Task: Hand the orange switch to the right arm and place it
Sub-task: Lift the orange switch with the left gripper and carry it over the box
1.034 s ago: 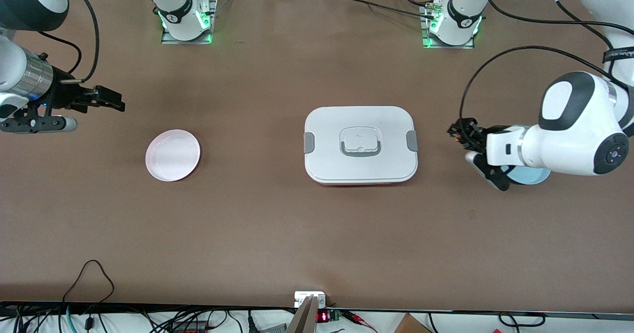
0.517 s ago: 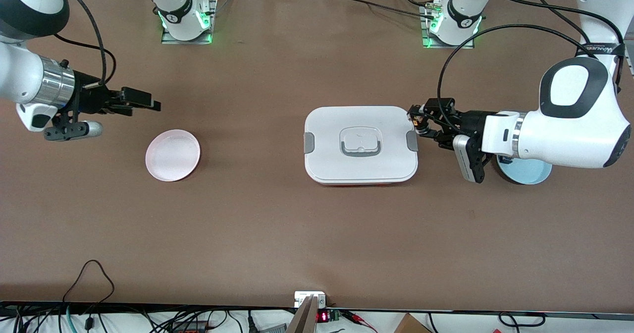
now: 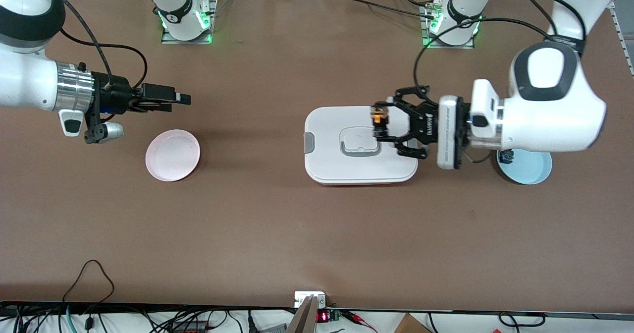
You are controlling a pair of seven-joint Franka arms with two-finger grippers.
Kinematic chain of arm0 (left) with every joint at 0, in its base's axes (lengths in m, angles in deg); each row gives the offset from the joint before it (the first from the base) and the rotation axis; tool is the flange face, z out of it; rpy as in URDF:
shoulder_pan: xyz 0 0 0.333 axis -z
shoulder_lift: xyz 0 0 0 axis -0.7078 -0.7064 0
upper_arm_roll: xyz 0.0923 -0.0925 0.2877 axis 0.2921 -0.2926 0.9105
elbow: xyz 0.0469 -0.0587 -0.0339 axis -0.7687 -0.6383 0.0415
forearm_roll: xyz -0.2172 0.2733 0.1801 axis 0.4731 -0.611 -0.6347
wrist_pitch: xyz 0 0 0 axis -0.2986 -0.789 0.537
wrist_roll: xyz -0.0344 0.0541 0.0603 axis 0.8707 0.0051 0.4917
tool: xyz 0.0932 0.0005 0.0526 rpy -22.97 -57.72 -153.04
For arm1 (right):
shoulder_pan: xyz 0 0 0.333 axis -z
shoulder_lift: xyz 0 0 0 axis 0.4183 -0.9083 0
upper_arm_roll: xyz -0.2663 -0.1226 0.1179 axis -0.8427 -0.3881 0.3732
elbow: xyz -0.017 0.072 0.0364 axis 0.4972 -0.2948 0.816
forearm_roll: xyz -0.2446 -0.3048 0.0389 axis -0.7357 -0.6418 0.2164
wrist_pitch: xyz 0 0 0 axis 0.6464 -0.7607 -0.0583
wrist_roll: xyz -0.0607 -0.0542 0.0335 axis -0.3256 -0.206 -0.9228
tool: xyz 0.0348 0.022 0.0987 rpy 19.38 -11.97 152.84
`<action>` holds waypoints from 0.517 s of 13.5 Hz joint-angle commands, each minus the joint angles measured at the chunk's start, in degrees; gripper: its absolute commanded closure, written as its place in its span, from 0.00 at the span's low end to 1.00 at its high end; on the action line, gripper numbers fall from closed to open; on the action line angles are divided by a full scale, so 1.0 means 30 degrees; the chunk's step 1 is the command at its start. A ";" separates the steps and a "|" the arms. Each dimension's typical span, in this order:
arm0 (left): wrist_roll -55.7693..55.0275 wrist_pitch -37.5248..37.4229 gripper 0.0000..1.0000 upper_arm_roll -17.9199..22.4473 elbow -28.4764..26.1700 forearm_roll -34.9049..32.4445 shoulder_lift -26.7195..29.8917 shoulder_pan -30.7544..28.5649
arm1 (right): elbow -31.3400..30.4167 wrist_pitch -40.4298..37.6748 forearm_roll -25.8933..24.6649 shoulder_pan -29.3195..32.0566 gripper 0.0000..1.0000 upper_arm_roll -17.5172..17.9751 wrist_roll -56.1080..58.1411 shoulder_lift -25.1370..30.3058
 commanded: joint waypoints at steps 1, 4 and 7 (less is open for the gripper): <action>0.4865 0.1642 0.96 -0.0393 -0.0772 0.2714 -0.0984 0.0622 | -0.0808 -0.0455 0.3580 0.0024 0.00 -0.0056 -0.0100 -0.0486; 0.5613 0.4191 0.97 -0.0422 -0.1009 0.3505 -0.0926 0.1998 | -0.2392 -0.0484 0.7071 0.0082 0.00 -0.0056 -0.0042 -0.0602; 0.6576 0.7709 0.97 -0.0656 -0.1126 0.5033 -0.0867 0.3436 | -0.2982 -0.0426 1.0530 -0.0034 0.00 -0.0056 0.0424 -0.1216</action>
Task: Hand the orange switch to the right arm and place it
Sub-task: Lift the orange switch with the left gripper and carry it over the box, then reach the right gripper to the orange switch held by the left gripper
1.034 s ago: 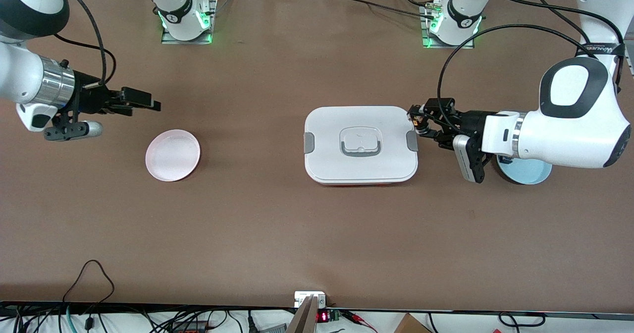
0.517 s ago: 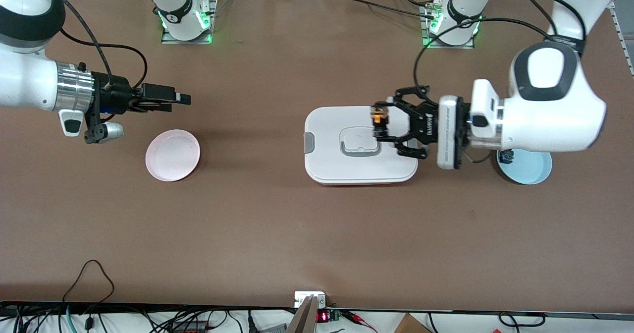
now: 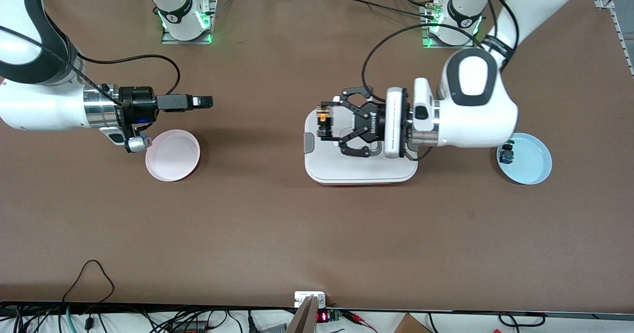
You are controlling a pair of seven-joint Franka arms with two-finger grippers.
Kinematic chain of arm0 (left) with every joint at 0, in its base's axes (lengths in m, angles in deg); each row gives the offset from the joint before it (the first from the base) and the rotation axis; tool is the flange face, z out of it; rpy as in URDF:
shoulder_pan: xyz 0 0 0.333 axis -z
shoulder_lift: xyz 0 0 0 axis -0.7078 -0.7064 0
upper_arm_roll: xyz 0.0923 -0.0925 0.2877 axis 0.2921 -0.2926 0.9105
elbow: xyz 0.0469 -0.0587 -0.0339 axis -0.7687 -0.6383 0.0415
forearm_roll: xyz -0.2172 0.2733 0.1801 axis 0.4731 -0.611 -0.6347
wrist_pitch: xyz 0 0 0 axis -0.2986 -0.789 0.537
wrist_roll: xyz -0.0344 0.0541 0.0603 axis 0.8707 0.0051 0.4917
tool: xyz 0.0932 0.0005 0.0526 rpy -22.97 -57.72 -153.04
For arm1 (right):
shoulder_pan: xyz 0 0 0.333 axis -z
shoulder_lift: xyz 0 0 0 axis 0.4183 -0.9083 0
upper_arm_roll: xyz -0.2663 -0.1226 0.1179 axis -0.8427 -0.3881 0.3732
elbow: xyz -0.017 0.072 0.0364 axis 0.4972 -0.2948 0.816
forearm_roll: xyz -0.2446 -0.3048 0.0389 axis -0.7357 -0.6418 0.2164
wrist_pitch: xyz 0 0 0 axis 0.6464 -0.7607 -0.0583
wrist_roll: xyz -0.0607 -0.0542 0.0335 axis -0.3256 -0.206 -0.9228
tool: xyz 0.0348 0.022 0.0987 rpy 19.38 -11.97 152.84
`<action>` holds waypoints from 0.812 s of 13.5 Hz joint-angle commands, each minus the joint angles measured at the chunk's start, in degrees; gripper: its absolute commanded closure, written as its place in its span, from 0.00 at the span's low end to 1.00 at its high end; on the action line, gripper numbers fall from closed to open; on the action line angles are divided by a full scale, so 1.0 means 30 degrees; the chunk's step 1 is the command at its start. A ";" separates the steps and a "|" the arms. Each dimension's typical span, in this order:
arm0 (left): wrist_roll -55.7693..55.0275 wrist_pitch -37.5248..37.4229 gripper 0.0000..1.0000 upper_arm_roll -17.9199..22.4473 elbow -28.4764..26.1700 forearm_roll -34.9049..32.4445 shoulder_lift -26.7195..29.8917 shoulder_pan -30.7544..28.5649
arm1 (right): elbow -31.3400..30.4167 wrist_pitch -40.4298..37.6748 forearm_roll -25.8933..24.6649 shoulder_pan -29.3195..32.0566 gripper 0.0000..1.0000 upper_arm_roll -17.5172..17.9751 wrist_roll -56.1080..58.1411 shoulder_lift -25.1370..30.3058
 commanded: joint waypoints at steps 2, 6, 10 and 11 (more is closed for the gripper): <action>0.2312 0.3076 0.97 -0.0147 -0.0147 0.2630 0.0158 0.1269 | -0.0427 -0.0039 0.3188 -0.0261 0.00 -0.0043 0.1586 -0.0708; 0.3491 0.3727 0.97 -0.0147 -0.0205 0.5067 0.0158 0.1799 | -0.0632 0.0108 0.5303 -0.1257 0.00 -0.0043 0.2118 -0.0945; 0.3520 0.4051 0.97 -0.0147 -0.0205 0.5424 0.0158 0.2063 | -0.0603 0.1130 0.6942 -0.2486 0.00 -0.0043 0.2793 -0.1209; 0.3520 0.4051 0.97 -0.0147 -0.0234 0.5424 0.0128 0.2121 | -0.0516 0.1481 0.7469 -0.2895 0.00 -0.0043 0.2793 -0.1383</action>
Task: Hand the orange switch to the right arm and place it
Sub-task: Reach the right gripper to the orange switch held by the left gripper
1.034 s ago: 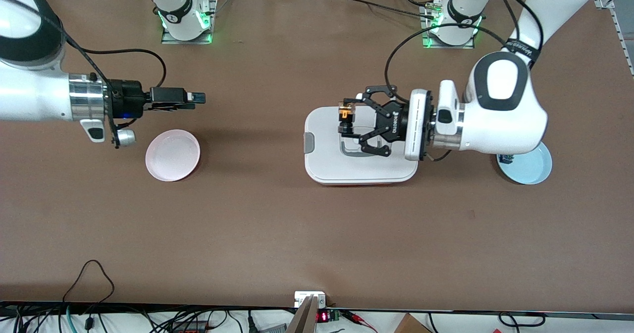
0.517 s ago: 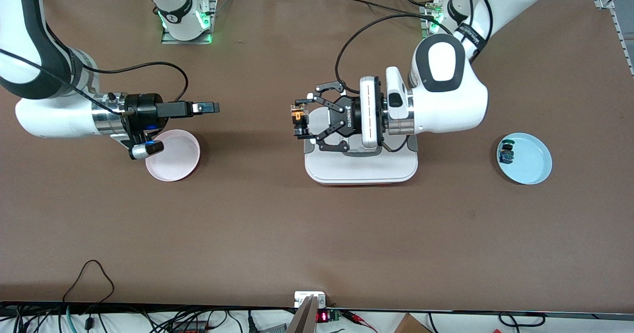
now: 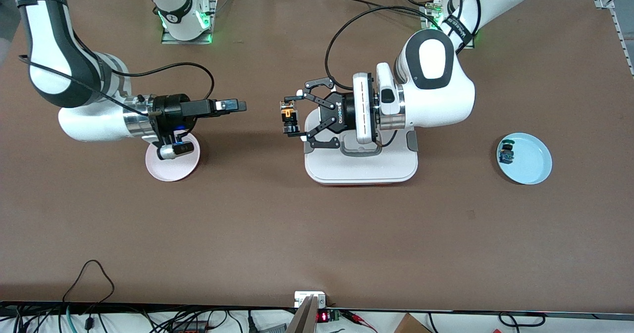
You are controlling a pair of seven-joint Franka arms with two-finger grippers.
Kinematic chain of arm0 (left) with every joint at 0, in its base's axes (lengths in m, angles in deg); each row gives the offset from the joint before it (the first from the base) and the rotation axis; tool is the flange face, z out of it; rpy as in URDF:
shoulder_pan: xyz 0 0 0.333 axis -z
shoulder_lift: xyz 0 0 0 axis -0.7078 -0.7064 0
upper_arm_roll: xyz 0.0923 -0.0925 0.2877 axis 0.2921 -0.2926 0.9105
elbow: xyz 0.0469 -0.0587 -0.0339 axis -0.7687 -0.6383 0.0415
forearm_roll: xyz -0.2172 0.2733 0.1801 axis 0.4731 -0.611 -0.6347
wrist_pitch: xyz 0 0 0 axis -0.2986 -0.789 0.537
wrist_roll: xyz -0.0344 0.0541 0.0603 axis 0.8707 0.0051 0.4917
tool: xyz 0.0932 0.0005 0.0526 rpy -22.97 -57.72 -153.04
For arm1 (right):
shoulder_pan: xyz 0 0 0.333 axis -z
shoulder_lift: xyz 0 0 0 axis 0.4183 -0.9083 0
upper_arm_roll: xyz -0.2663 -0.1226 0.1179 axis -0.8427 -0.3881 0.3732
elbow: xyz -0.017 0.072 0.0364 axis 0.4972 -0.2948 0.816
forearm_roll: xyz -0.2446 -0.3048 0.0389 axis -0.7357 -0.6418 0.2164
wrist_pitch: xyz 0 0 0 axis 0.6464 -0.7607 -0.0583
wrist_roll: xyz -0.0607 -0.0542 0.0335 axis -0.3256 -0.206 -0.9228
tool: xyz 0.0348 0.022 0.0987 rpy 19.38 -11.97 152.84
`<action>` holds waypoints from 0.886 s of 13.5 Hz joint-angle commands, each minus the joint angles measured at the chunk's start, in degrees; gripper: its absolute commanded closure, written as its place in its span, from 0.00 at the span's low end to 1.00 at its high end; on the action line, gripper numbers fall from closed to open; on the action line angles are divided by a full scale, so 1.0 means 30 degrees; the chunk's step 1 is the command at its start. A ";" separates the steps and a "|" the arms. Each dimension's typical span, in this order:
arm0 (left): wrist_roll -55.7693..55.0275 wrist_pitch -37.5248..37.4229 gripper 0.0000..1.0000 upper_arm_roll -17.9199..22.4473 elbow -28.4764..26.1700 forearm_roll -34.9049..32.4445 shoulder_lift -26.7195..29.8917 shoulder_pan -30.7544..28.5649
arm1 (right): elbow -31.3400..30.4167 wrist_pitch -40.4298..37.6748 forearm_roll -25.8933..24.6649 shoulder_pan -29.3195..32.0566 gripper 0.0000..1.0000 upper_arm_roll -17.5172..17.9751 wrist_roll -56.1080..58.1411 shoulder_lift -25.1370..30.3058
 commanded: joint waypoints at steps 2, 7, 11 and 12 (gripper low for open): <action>0.0690 0.0294 0.97 -0.0050 -0.0188 0.0708 0.0130 0.0085 | -0.0020 0.0759 0.2170 -0.1185 0.00 -0.0082 0.0430 -0.0508; 0.0893 0.0265 0.97 -0.0050 -0.0598 0.0678 0.0218 -0.0061 | 0.0418 0.1081 0.3406 -0.1919 0.00 -0.0082 0.0226 -0.1388; 0.1071 0.0235 0.97 -0.0050 -0.0598 0.0708 0.0247 -0.0150 | 0.0799 0.2630 0.4985 -0.2737 0.00 -0.0082 0.0137 -0.1740; 0.1071 0.0235 0.97 -0.0050 -0.0598 0.0708 0.0247 -0.0150 | 0.1032 0.2721 0.5104 -0.2943 0.00 -0.0082 0.0137 -0.2031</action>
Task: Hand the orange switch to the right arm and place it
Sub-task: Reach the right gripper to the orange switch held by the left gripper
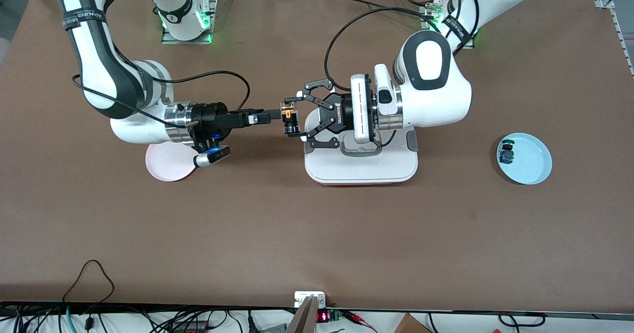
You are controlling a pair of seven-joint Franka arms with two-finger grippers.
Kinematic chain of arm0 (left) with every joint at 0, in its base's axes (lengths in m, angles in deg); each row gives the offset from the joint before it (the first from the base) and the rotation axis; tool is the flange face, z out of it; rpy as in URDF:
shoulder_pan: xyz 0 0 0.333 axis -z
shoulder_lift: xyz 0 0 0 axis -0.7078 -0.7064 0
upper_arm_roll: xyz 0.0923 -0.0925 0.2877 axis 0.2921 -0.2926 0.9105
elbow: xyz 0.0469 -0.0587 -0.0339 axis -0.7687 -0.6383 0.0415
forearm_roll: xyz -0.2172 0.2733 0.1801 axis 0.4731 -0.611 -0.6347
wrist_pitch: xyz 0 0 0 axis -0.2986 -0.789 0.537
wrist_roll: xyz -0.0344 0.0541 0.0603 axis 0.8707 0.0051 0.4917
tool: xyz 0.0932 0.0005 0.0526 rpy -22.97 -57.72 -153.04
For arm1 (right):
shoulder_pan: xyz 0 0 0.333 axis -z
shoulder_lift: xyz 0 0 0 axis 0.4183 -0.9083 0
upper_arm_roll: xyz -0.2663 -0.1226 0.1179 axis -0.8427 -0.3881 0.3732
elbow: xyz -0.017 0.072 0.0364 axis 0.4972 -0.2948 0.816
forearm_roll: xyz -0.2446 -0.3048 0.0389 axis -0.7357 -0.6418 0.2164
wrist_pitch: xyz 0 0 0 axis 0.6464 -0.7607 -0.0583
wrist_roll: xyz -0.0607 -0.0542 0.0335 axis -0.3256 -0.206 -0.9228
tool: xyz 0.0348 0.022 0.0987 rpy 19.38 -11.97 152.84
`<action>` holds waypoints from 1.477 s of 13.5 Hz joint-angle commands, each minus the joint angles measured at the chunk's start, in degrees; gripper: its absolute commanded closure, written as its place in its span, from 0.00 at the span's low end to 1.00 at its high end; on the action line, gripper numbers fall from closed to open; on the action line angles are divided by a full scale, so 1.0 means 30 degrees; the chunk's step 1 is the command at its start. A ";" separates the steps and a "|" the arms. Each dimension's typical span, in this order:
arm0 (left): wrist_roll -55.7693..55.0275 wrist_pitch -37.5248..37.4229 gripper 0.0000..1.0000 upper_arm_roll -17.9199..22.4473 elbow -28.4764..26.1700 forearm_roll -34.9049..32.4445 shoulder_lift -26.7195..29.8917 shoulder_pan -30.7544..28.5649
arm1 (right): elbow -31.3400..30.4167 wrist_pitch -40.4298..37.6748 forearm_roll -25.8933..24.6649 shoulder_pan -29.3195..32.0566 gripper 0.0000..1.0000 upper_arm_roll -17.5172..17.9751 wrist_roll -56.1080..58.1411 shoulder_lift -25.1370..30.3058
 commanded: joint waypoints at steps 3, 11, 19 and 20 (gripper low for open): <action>0.0785 0.0112 0.97 -0.0109 -0.0235 0.0707 0.0249 -0.0125 | 0.0823 0.0519 0.0610 -0.1013 0.00 -0.0087 0.0258 -0.0772; 0.1224 0.0112 0.97 -0.0168 -0.0499 0.0969 0.0249 -0.0183 | 0.0735 0.0489 0.0610 -0.1044 0.30 -0.0087 0.0025 -0.0685; 0.1195 0.0083 0.66 -0.0168 -0.0499 0.1000 0.0249 -0.0184 | 0.0647 0.0255 0.0405 -0.0897 0.97 -0.0146 -0.0591 -0.0509; 0.1195 -0.0005 0.01 -0.0168 -0.0499 0.1000 0.0249 -0.0213 | 0.0618 0.0255 0.0376 -0.0897 0.98 -0.0175 -0.0532 -0.0509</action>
